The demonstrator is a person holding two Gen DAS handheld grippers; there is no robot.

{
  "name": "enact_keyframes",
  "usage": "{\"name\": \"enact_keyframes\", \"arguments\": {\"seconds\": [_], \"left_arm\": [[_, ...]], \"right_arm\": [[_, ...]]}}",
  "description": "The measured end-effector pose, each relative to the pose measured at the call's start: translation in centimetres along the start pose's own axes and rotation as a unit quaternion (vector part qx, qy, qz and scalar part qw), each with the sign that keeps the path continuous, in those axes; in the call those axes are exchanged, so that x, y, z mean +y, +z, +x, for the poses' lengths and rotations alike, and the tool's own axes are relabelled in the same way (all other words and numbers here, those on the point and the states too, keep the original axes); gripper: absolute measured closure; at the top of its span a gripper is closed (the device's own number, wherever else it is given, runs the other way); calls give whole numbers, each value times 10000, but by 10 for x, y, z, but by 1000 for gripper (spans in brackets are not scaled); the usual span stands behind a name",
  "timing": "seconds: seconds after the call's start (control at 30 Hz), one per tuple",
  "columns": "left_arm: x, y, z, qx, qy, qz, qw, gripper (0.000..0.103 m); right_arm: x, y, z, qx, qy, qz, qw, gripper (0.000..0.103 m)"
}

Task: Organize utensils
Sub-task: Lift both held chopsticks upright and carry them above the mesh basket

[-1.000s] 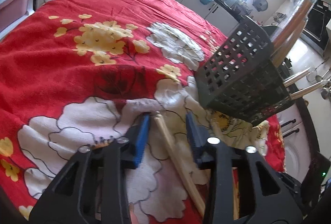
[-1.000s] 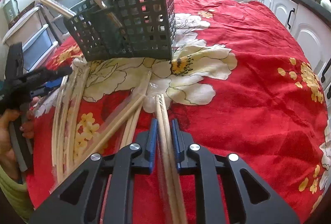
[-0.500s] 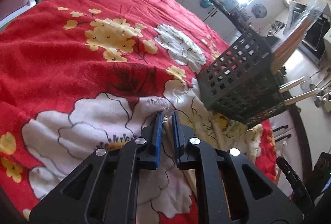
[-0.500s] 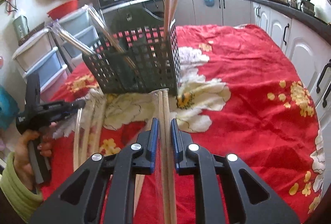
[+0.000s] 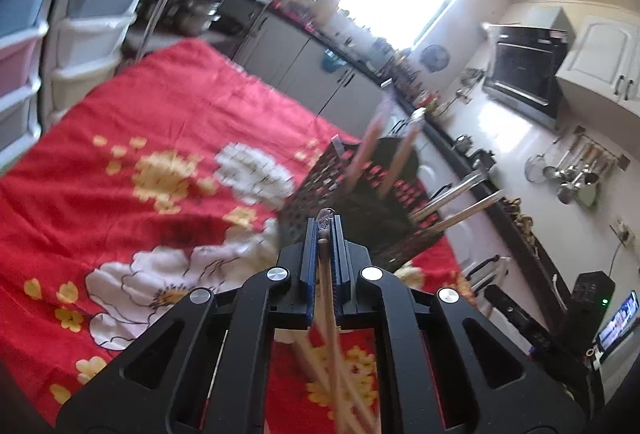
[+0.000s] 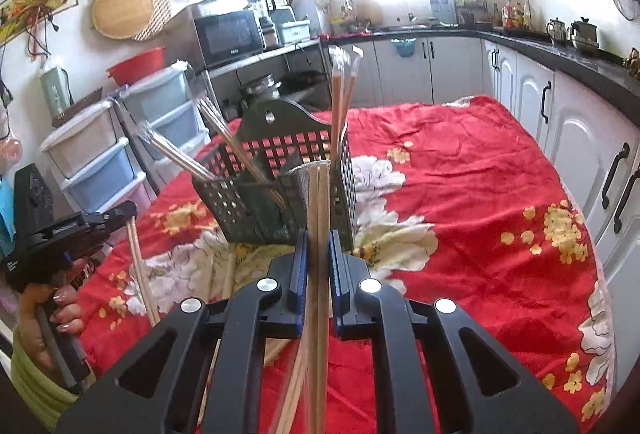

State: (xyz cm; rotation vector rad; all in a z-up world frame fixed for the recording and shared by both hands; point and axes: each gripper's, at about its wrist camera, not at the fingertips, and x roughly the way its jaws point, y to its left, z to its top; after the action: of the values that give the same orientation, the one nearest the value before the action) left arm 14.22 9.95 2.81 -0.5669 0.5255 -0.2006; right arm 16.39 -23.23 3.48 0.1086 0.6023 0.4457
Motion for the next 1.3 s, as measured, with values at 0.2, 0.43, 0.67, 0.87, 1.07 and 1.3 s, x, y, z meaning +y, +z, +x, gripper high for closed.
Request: {"name": "enact_keyframes", "arguments": {"seconds": [0.2, 0.43, 0.67, 0.87, 1.07, 1.3], "left_arm": [[-27, 9, -18, -328, -147, 287, 9989, 100], [-54, 14, -25, -503, -396, 548, 9964, 100], [-85, 20, -27, -625, -559, 882, 9926, 100], [-101, 27, -25, -732, -579, 1072, 9898, 100], [-111, 35, -25, -871, -596, 1152, 9877, 100], [-119, 55, -27, -1119, -620, 1204, 9844, 100]], "right_arm": [[4, 9, -18, -327, 53, 30, 9994, 97], [9, 20, -36, -667, 153, 42, 9976, 97], [18, 32, -50, -980, 298, 49, 9947, 97], [26, 38, -54, -1149, 394, 74, 9926, 97], [28, 49, -54, -1305, 423, 134, 9905, 97], [36, 64, -55, -1545, 433, 1, 9870, 97]]}}
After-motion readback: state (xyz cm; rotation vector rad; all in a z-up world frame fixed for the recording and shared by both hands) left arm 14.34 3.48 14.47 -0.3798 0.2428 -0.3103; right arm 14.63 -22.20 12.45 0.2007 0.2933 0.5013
